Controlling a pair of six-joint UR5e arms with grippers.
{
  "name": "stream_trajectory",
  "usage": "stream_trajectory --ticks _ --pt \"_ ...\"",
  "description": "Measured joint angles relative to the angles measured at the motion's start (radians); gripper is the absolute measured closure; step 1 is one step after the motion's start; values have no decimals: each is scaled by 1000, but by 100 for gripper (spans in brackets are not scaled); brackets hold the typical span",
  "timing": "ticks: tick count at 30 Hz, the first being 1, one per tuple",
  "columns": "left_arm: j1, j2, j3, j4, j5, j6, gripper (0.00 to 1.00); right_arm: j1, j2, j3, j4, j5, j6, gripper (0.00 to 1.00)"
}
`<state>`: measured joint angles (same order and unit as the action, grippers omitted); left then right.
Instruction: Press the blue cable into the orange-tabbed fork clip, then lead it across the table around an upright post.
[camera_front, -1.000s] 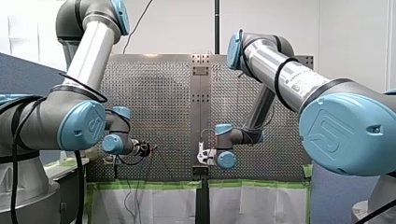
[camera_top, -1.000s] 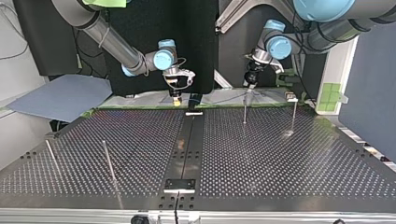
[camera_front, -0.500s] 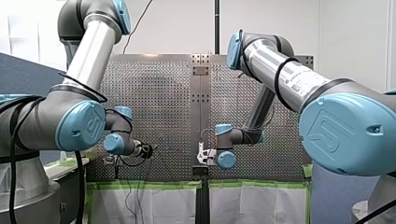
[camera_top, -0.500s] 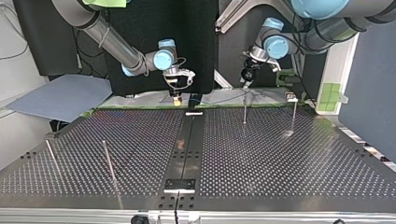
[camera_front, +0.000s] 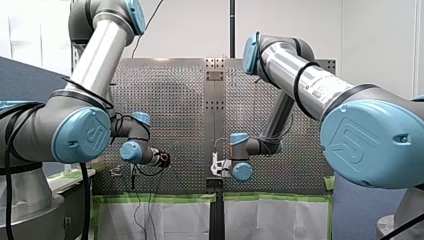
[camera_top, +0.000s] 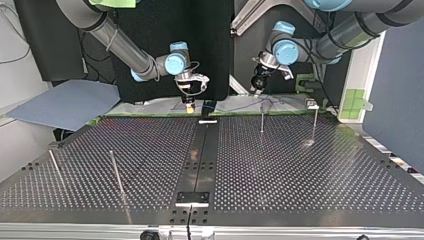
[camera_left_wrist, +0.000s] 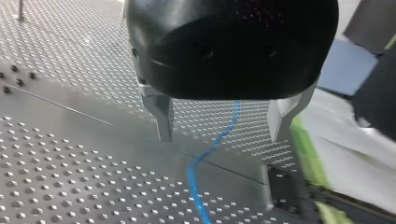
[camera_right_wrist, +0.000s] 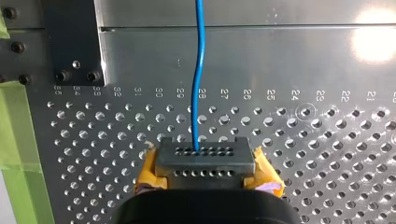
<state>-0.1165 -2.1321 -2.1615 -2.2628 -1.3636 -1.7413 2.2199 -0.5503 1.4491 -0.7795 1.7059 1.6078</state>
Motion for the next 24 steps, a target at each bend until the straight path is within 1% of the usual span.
stream_trajectory --ticks 4,9,13,18,24 --pt "-33 -1 31 4 -33 -32 0 -2 0 0 3 0 0 100" --pt "-77 -3 45 2 -77 -68 0 -3 0 0 6 0 -1 100" --pt "-108 -5 46 -4 -110 -76 0 -3 0 0 5 0 0 100" --pt "-117 -21 52 -10 -152 -77 0 -1 0 0 6 0 0 100" --pt "-117 -60 85 -23 -196 -55 0 0 0 0 9 0 0 100"
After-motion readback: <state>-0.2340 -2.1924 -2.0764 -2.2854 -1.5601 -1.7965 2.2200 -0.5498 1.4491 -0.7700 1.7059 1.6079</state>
